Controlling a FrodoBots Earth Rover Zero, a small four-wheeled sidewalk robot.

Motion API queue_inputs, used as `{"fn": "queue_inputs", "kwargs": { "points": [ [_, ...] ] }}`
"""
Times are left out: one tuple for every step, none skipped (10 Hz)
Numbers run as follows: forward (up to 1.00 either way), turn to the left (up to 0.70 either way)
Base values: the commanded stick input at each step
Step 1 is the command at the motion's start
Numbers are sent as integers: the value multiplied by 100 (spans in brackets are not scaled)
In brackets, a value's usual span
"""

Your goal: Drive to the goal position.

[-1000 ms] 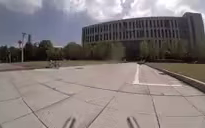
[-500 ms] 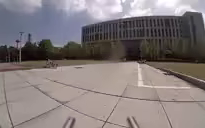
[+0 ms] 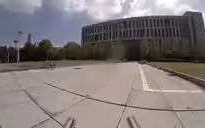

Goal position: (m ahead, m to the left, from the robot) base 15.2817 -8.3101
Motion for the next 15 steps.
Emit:
{"fn": "queue_inputs", "kwargs": {
  "points": [
    [70,0],
    [70,0],
    [70,0],
    [70,0],
    [70,0],
    [70,0],
    [70,0],
    [70,0],
    [70,0],
    [70,0],
    [70,0],
    [70,0],
    [70,0],
    [70,0],
    [70,0]
  ]
}}
